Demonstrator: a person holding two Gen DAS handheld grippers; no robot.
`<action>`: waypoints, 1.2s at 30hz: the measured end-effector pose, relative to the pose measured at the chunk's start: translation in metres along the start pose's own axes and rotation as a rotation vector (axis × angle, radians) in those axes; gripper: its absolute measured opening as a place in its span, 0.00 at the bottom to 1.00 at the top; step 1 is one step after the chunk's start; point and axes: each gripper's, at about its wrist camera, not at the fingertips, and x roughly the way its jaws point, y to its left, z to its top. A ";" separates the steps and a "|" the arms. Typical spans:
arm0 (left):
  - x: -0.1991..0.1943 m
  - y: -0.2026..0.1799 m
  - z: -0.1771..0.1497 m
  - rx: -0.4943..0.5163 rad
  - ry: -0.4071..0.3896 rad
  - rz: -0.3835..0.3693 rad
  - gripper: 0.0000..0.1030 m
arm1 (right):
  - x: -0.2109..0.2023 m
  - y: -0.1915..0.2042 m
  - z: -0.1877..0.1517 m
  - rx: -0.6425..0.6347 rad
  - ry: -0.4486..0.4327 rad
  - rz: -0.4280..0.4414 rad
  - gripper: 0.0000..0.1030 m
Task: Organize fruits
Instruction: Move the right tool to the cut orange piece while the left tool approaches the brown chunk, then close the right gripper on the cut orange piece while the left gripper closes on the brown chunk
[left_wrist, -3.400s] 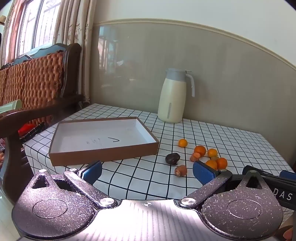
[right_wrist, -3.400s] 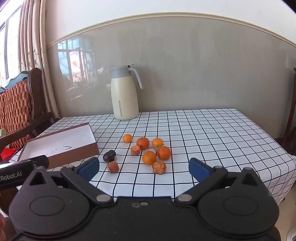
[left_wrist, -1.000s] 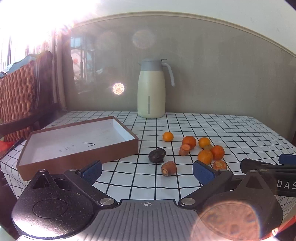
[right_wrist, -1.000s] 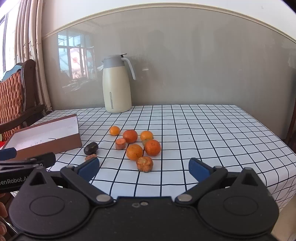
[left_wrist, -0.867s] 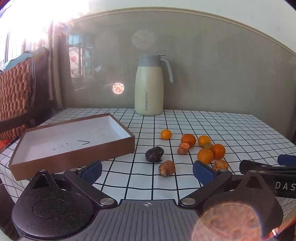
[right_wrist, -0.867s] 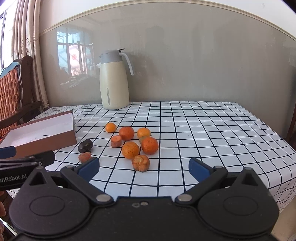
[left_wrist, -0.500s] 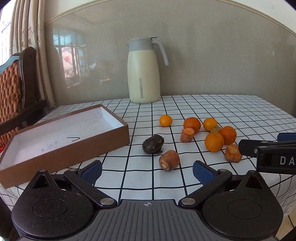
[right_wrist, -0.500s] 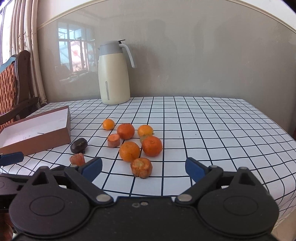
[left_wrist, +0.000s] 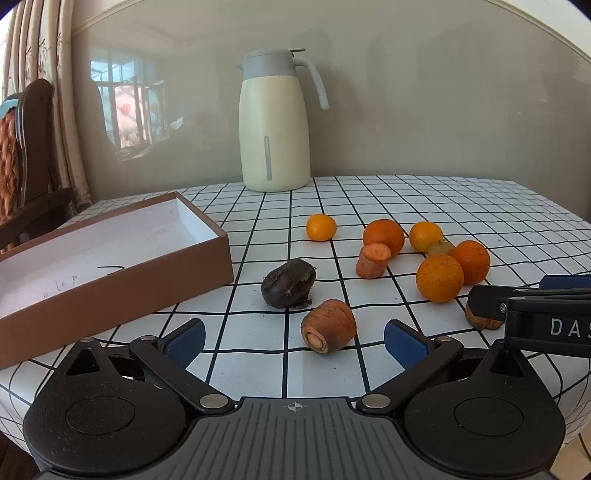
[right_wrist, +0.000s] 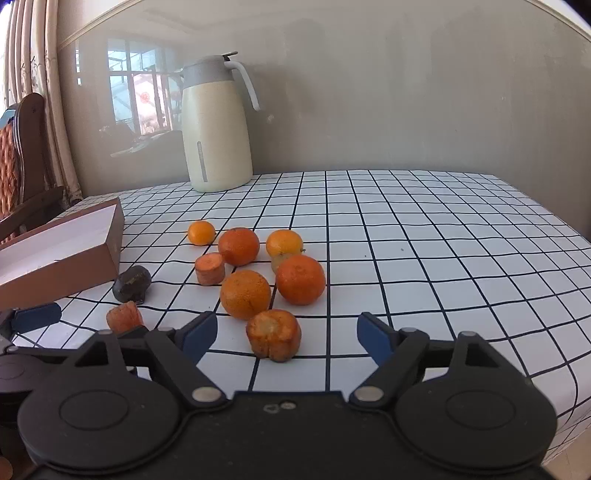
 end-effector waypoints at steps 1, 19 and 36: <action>0.001 0.000 -0.001 -0.006 -0.001 -0.001 1.00 | 0.001 -0.001 -0.001 0.002 -0.001 -0.004 0.72; 0.010 -0.005 -0.004 -0.018 -0.019 -0.050 0.68 | 0.019 -0.006 -0.005 0.050 0.024 0.001 0.62; 0.011 -0.012 -0.006 -0.026 -0.039 -0.079 0.36 | 0.020 0.008 -0.006 -0.018 0.012 -0.023 0.37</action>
